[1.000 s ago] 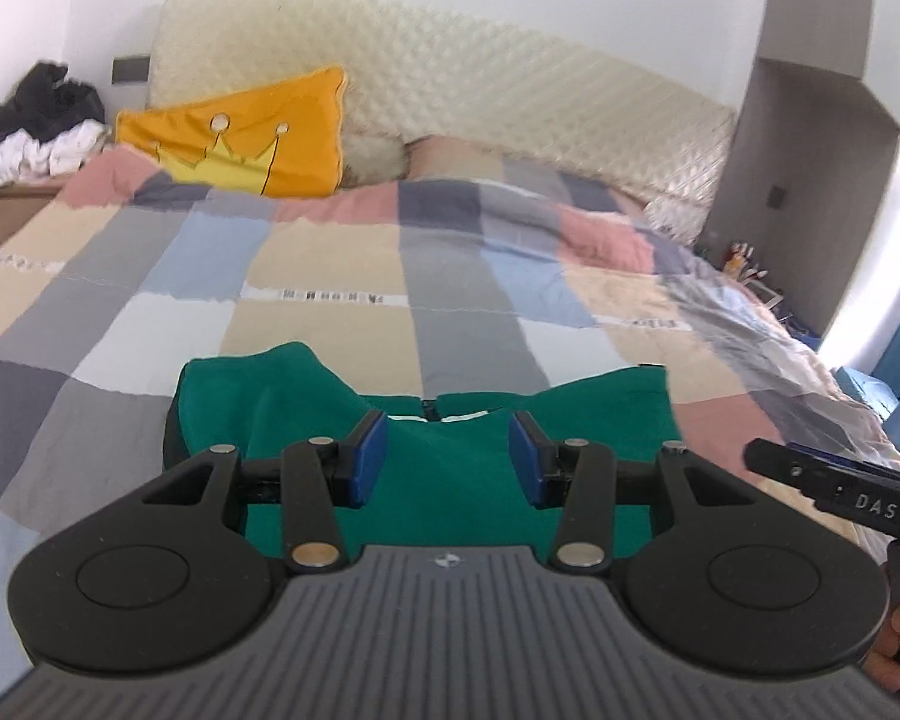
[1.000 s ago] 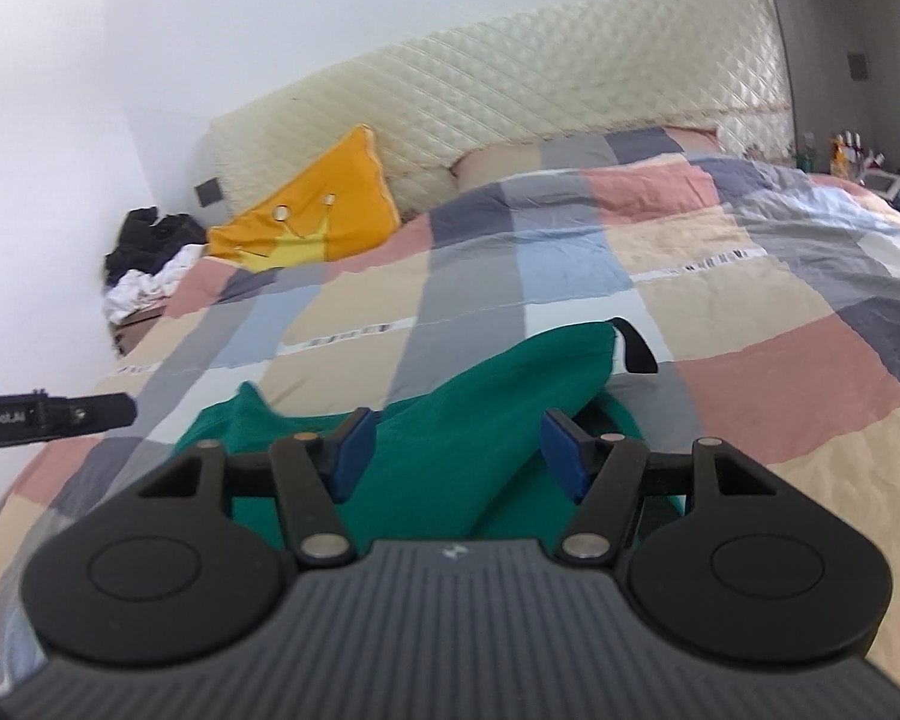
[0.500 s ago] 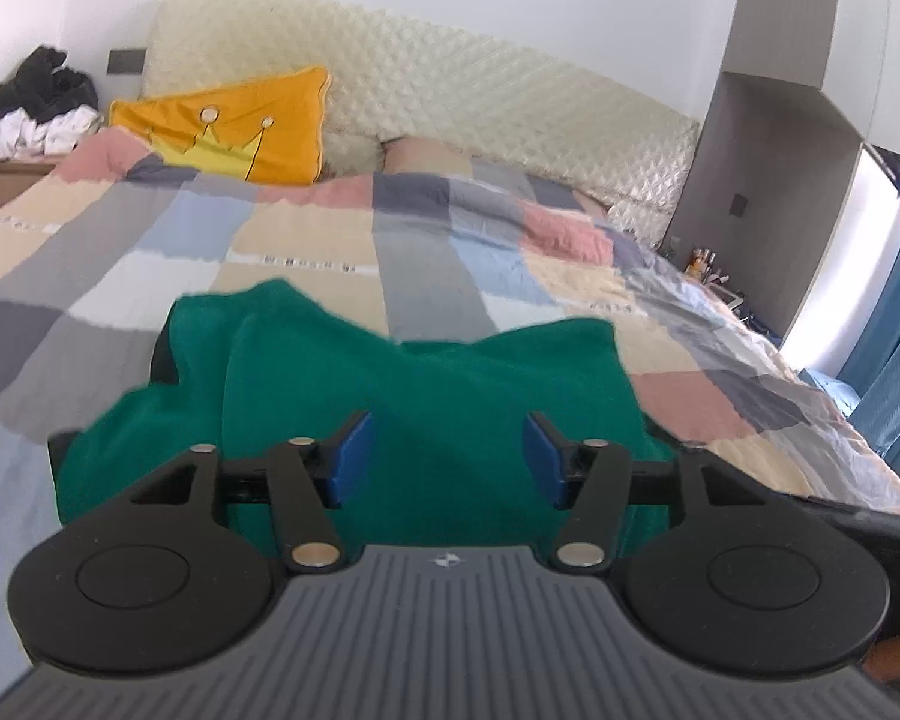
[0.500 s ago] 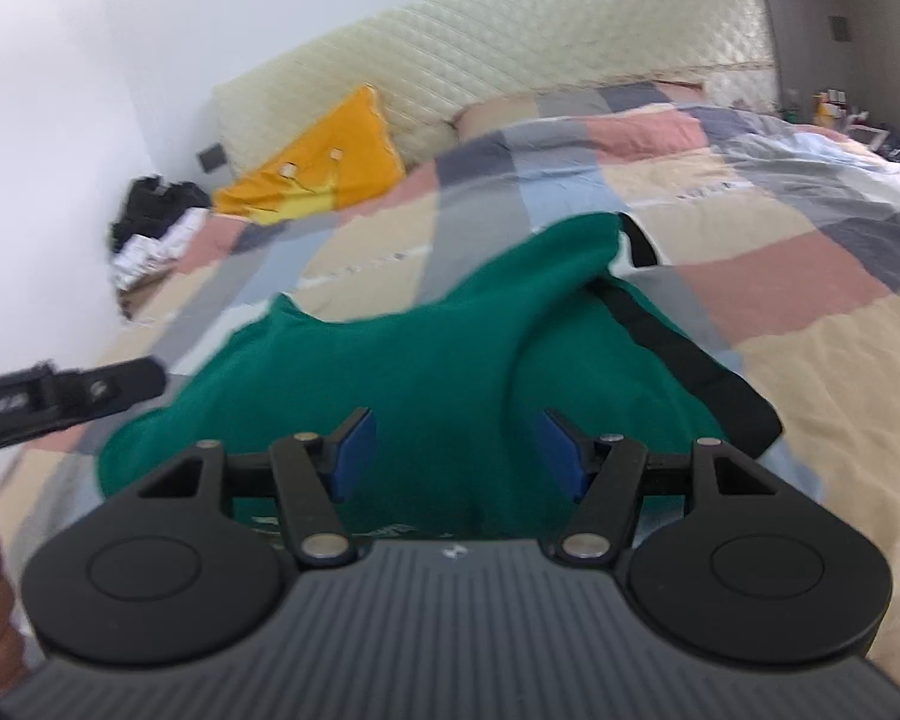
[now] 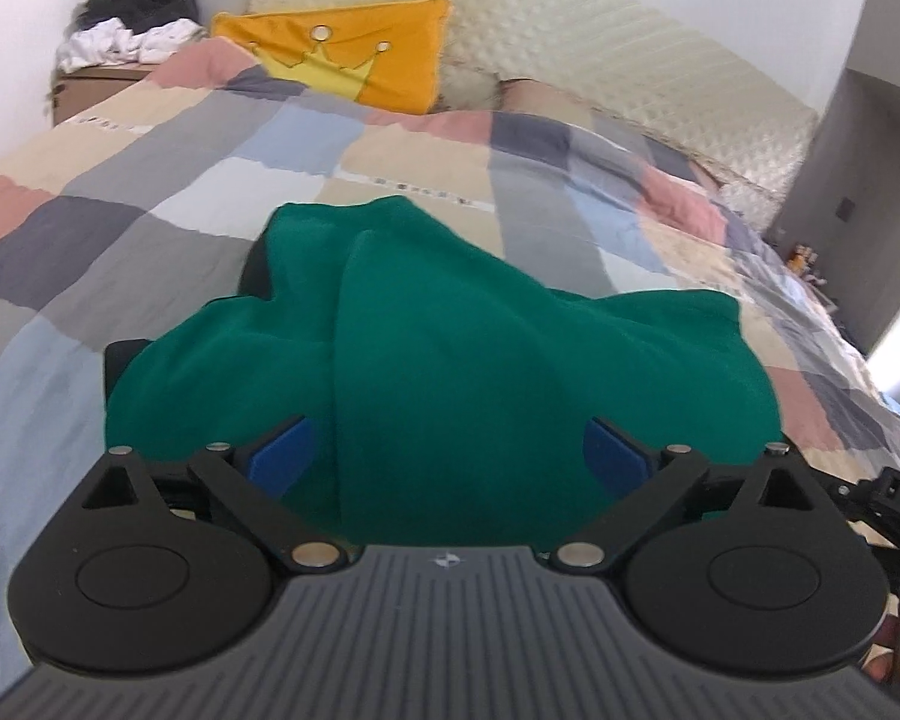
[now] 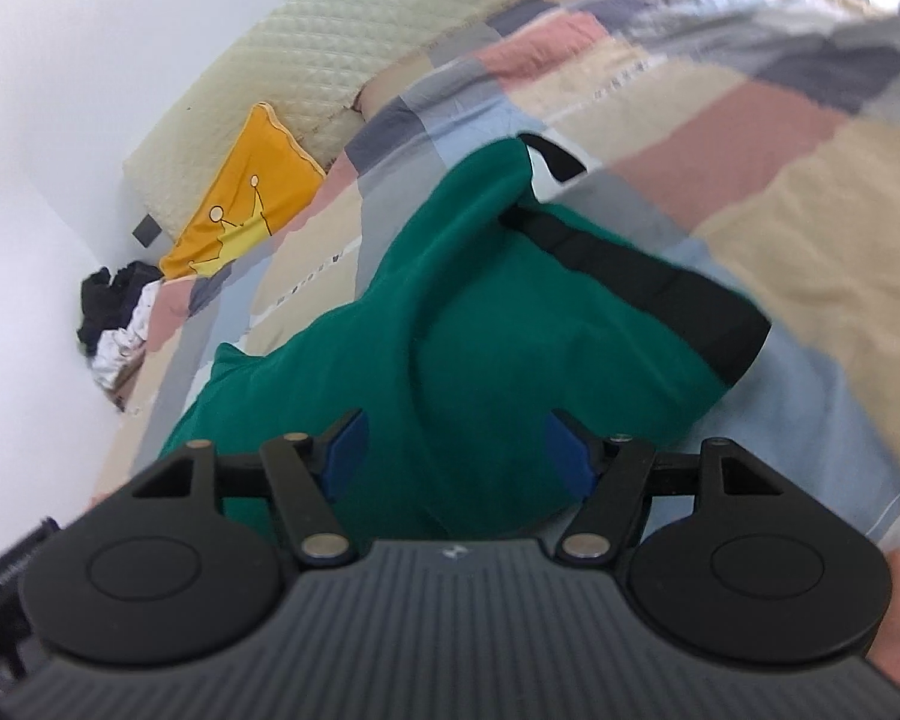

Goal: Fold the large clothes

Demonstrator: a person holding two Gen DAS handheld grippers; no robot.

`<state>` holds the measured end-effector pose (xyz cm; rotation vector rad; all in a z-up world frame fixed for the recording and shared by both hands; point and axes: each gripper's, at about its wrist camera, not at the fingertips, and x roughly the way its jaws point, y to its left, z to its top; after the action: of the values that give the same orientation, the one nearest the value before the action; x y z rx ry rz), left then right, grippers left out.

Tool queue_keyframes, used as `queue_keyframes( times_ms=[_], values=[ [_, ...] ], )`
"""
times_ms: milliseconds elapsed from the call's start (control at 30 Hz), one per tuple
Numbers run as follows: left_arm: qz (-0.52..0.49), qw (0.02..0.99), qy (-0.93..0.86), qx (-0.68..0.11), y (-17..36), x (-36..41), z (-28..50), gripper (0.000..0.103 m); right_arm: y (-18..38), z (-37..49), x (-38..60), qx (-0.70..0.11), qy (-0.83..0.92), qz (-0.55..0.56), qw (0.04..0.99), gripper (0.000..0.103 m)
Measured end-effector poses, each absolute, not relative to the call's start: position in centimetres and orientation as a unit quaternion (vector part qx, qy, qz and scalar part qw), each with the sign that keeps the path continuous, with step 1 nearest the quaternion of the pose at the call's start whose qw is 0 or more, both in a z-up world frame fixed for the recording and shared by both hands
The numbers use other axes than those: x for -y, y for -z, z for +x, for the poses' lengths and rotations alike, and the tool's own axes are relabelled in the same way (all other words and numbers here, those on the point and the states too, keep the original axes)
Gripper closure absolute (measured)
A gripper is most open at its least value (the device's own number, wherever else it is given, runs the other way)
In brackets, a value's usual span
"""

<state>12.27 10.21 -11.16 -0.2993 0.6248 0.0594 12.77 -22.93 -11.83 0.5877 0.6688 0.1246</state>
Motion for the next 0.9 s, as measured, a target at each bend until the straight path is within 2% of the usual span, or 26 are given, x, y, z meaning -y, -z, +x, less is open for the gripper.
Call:
queue_keyframes(
  times_ms=[33,100,300,533,900],
  values=[
    [-0.151,0.939,-0.036,-0.308,11.3,-10.4,12.4,0.003,12.1,12.9,23.1,-0.327,-0.060,0.292,0.897,0.017],
    [-0.166,0.936,-0.044,-0.308,11.6,-10.9,12.7,0.003,12.7,13.2,23.5,-0.333,-0.052,0.316,0.887,0.007],
    [-0.220,0.923,-0.066,-0.308,12.6,-12.8,13.2,0.002,15.0,14.4,25.4,-0.355,-0.037,0.414,0.838,0.009],
    [-0.337,0.891,-0.052,-0.301,14.5,-15.8,13.6,0.002,19.0,15.1,27.3,-0.363,-0.024,0.556,0.748,0.000],
    [-0.475,0.824,-0.030,-0.308,18.0,-18.8,14.3,0.002,21.0,14.8,26.0,-0.382,-0.053,0.608,0.694,0.000]
  ],
)
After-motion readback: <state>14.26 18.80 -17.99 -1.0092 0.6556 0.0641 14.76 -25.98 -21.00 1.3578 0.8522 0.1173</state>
